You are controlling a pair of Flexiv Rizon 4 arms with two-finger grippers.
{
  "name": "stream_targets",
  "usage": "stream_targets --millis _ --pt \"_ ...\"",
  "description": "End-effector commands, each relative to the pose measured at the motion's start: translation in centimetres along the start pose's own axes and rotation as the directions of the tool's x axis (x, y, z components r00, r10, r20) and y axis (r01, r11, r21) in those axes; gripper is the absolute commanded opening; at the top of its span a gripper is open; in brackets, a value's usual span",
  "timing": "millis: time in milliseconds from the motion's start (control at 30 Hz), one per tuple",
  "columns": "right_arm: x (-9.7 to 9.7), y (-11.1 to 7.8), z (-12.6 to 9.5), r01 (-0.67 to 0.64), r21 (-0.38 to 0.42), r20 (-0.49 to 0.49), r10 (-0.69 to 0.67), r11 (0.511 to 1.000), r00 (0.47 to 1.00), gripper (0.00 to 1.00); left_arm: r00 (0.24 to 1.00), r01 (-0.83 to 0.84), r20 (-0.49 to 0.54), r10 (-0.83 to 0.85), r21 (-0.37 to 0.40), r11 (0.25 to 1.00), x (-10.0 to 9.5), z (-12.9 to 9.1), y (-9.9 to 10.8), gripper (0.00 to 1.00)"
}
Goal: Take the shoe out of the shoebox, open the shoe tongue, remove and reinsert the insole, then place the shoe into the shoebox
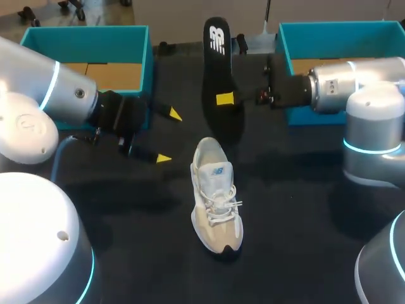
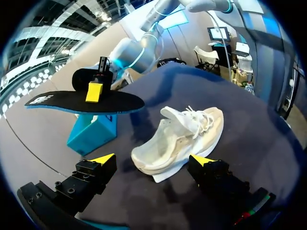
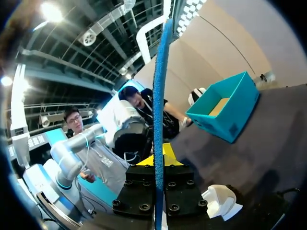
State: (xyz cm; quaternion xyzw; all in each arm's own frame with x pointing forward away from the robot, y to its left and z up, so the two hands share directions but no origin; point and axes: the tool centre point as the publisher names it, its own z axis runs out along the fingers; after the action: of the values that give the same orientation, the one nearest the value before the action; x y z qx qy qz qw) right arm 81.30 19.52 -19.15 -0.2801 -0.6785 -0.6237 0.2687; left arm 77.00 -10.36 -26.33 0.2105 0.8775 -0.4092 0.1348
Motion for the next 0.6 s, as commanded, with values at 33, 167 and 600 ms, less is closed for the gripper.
stream_targets --millis 33,167,600 --pt "-0.5 0.1 0.4 0.001 0.001 -0.006 -0.001 1.0 1.0 0.0 1.0 0.006 -0.028 -0.007 -0.027 1.0 0.5 0.2 0.1 1.0" --pt "-0.5 0.1 0.4 0.001 0.001 -0.006 -0.001 1.0 1.0 0.0 0.999 0.039 -0.035 -0.042 -0.061 0.997 1.2 0.7 0.8 1.0" --pt "-1.8 -0.5 0.8 0.034 0.009 0.006 -0.034 0.999 0.999 0.0 0.993 0.116 -0.025 -0.119 -0.108 0.987 2.5 3.7 2.8 1.0"
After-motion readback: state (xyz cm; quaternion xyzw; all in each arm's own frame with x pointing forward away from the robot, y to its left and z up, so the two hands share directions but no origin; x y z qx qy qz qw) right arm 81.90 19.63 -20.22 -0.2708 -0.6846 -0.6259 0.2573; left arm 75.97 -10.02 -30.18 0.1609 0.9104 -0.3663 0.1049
